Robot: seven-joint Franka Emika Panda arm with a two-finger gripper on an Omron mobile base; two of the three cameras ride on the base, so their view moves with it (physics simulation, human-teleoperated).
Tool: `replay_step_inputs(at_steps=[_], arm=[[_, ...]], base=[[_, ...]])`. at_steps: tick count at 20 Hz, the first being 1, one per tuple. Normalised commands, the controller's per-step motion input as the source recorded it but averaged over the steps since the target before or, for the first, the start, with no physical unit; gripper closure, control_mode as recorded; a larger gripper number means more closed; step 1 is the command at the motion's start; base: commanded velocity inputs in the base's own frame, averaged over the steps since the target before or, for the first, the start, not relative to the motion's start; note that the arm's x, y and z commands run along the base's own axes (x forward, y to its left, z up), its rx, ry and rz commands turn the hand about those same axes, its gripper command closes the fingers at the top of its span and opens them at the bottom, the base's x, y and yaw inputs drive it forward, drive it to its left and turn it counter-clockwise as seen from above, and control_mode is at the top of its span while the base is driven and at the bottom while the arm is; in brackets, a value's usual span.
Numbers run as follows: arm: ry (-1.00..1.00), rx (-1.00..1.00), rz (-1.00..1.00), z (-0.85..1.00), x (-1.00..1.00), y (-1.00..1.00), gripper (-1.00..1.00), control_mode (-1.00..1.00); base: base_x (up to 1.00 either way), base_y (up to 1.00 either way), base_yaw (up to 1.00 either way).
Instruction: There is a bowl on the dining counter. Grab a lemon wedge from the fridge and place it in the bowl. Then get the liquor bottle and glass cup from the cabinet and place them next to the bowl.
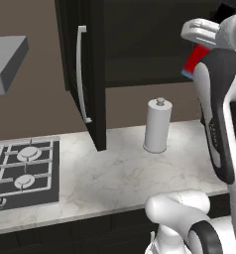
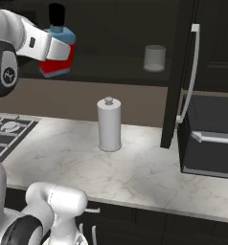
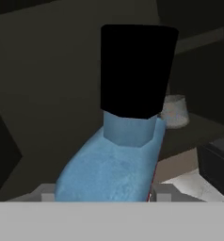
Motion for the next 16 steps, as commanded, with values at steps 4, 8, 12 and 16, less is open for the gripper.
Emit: replay_step_inputs(at_steps=[4, 8, 12, 16], arm=[[0.00, 0.00, 0.30, -0.50, -1.00, 0.00, 1.00, -1.00], [-0.01, -0.02, 0.28, -0.44, -1.00, 0.00, 1.00, -1.00], [0.00, -0.07, 0.23, -0.27, -1.00, 0.08, 1.00, -1.00], [0.02, -0.11, 0.20, -0.02, -0.86, 0.24, 1.00, -1.00]], base=[[0.00, 0.00, 0.00], [0.00, 0.00, 0.00], [0.00, 0.00, 0.00], [0.00, 0.00, 0.00]])
